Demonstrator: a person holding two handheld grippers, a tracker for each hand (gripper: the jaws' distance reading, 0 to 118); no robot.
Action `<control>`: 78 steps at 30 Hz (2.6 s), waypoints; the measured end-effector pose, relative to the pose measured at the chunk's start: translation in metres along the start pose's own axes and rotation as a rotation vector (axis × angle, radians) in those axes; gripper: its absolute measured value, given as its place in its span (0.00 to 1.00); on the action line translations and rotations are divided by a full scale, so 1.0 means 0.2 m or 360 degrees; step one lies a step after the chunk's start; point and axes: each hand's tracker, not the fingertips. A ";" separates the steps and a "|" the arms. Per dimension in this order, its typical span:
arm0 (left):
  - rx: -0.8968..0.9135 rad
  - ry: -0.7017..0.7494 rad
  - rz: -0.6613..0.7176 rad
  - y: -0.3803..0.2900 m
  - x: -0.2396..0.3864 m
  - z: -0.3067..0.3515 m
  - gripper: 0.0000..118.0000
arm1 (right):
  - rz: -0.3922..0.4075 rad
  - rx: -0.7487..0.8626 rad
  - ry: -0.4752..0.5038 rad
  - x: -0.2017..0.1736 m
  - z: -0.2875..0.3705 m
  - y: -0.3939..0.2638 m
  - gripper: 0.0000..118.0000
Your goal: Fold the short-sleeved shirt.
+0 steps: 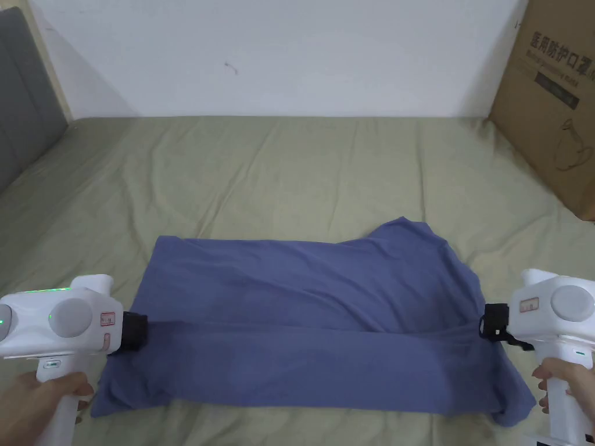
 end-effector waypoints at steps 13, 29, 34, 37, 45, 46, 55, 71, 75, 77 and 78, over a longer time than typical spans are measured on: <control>0.0126 -0.0097 0.0037 -0.42 -0.08 0.32 0.00 | -0.0047 0.0141 0.0150 0.10 0.32 -0.41 0.00; -0.0046 -0.0095 0.0300 -0.43 -0.11 -0.04 0.36 | -0.0108 0.0066 0.0139 0.14 0.34 -0.59 0.01; -0.0055 -0.0191 0.0272 -0.38 -0.11 0.06 0.05 | -0.0071 0.0076 0.0143 0.12 0.32 -0.52 0.33; -0.0042 -0.0161 0.0254 -0.37 -0.09 0.08 0.05 | -0.0051 0.0051 0.0132 0.11 0.21 -0.46 0.73; -0.0060 -0.0146 0.0154 -0.37 -0.06 0.12 0.05 | -0.0059 -0.0077 0.0158 0.09 0.02 -0.48 0.08; -0.0058 -0.0152 0.0138 -0.37 -0.07 0.14 0.05 | -0.0033 -0.0073 0.0153 0.09 0.05 -0.47 0.08; -0.0032 -0.0105 0.0021 -0.54 -0.09 0.37 0.05 | 0.0249 0.0028 0.0164 0.16 0.43 -0.60 0.07; 0.0160 -0.0184 0.0203 -0.54 -0.10 0.47 0.50 | 0.0170 0.0105 0.0203 0.17 0.51 -0.61 0.52; 0.0171 -0.0199 0.0115 -0.45 -0.01 0.42 0.00 | 0.0215 0.0209 0.0157 0.05 0.54 -0.50 0.00; 0.0173 -0.0234 0.0102 -0.46 0.06 0.40 0.00 | 0.0209 0.0172 0.0224 0.00 0.49 -0.51 0.00; 0.0155 -0.0227 0.0093 -0.45 0.08 0.37 0.00 | 0.0209 0.0154 0.0231 -0.02 0.46 -0.50 0.00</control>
